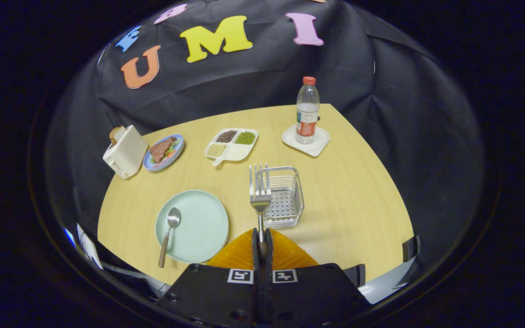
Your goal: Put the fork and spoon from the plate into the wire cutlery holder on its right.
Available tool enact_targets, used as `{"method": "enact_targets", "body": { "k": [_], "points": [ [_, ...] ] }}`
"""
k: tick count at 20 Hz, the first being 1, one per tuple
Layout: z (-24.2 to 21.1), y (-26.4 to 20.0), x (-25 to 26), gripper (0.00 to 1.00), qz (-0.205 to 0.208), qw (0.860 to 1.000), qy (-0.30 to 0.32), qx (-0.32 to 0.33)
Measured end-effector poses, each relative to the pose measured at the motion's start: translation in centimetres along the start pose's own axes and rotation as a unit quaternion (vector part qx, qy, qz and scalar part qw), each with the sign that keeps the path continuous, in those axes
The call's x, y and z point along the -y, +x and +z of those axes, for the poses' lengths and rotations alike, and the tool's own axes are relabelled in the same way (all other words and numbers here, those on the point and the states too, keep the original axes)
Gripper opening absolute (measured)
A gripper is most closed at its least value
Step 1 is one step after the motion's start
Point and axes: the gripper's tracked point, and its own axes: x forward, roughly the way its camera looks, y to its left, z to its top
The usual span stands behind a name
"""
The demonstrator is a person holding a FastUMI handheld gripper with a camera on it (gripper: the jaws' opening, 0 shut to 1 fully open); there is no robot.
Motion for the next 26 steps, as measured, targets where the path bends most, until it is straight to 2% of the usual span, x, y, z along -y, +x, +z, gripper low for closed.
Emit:
{"method": "enact_targets", "body": {
  "k": [9, 12, 15, 17, 18, 25, 26],
  "points": [
    [0.4, 2.5, 1.5, 0.03, 0.007, 0.999, 0.008, -0.036],
    [0.9, 2.8, 1.8, 0.03, 0.009, 0.999, 0.016, -0.031],
    [1.5, 2.6, 1.9, 0.11, 0.015, 0.999, 0.02, -0.022],
    [2.1, 2.4, 1.8, 0.1, 0.021, 0.999, 0.023, -0.008],
    [2.5, 2.2, 2.0, 0.16, 0.02, 1.0, 0.024, 0.0],
    [3.7, -0.3, 0.3, 0.77, 0.018, 0.998, 0.01, 0.061],
    [3.8, -0.8, -0.1, 0.81, 0.017, 0.997, 0.006, 0.07]
  ]
}}
